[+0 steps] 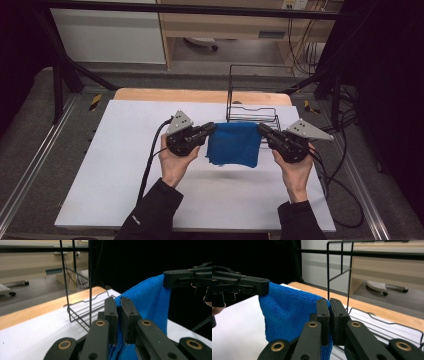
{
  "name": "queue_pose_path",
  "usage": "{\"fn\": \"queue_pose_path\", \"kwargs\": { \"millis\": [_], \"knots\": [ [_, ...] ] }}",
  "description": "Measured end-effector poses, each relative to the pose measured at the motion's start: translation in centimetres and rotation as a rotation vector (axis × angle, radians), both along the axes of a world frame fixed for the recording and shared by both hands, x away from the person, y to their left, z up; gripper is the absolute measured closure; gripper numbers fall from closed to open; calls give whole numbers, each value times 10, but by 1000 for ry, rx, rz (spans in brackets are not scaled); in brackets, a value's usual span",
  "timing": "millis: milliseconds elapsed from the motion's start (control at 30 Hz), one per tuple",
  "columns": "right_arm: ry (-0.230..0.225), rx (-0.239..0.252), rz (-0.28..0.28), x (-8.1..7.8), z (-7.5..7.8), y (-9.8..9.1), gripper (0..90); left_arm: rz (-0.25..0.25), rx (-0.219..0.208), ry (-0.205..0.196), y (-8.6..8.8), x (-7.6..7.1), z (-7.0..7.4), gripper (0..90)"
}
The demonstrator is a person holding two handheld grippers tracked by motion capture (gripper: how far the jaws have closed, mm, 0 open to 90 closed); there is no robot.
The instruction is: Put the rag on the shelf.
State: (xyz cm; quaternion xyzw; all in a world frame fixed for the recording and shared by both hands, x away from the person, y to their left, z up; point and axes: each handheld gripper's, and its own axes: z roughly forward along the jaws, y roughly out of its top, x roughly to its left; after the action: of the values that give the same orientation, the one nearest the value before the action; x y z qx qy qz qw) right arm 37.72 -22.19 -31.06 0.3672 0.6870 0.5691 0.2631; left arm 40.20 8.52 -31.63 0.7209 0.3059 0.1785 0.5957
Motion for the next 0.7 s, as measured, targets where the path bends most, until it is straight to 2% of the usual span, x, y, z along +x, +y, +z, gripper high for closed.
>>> {"fn": "queue_pose_path", "kwargs": {
  "millis": [467,700],
  "knots": [
    [-101,11,-61,-2,28,-3,870,14,-66,-68,-10,7,26,847],
    [-146,38,-88,-1,42,-6,871,13,-90,-109,-16,9,39,849]
  ]
}}
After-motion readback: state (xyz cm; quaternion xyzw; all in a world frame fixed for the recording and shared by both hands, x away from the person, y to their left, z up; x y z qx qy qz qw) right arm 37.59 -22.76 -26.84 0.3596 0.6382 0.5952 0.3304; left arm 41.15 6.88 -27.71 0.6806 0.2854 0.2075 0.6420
